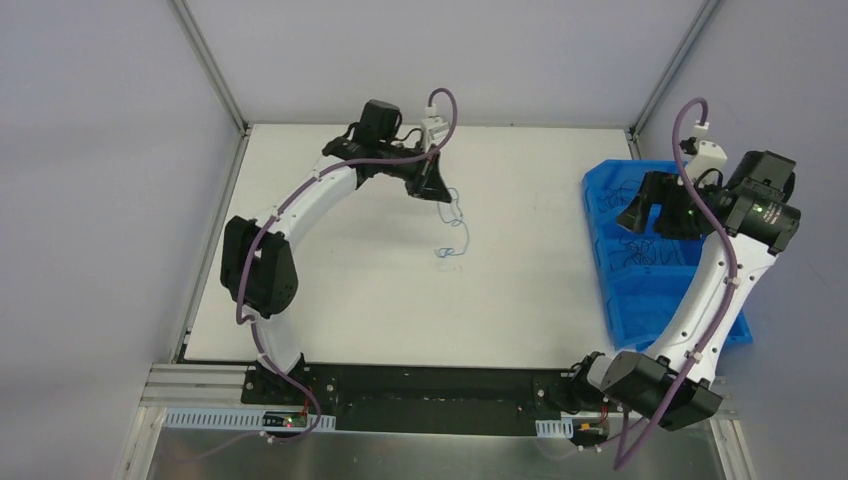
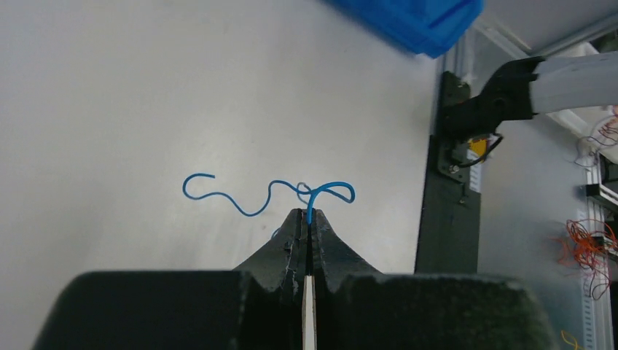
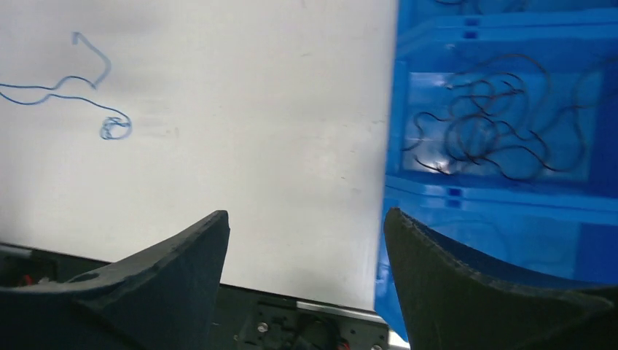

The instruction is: Untangle the cables

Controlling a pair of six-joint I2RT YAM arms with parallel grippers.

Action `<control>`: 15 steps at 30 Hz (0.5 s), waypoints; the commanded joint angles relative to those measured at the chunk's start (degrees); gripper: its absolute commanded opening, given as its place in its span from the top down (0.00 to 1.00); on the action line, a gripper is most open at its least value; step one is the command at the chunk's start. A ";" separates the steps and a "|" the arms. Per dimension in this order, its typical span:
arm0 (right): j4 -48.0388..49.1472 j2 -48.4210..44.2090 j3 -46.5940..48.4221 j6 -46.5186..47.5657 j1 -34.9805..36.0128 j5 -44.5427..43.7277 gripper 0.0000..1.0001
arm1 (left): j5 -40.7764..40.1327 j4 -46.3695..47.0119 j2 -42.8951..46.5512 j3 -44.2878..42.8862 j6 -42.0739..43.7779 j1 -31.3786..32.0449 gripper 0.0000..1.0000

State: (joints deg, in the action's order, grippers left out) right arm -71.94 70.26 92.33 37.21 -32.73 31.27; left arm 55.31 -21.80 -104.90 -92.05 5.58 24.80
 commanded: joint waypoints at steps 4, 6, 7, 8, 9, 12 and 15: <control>8.54 0.29 -3.48 -12.48 10.67 7.46 0.19 | 8.53 2.33 7.34 -3.15 -3.03 3.17 1.00; 9.65 0.88 -5.02 -12.89 13.35 6.47 0.19 | 6.11 2.38 8.34 2.70 -0.61 3.09 1.00; 10.27 1.04 -5.85 -13.09 14.63 5.86 0.19 | 5.67 2.38 8.09 5.34 -0.28 3.07 0.92; 10.81 1.31 -6.61 -13.27 15.96 5.42 0.19 | 5.19 2.31 7.47 7.58 -0.34 3.07 0.77; 11.10 1.55 -7.16 -13.26 17.29 4.99 0.19 | 3.89 2.11 6.62 9.48 -0.77 3.06 0.62; 11.45 2.10 -8.40 -12.20 21.83 3.57 0.18 | -1.84 0.85 5.01 13.68 -1.91 1.35 0.33; 13.07 2.28 -10.68 -10.68 27.93 1.30 0.18 | -1.36 0.82 5.50 15.27 -5.20 -4.34 0.20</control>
State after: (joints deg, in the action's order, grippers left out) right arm -61.89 72.84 83.44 25.91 -10.87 34.61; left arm 56.18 -19.55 -99.61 -78.85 3.36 26.39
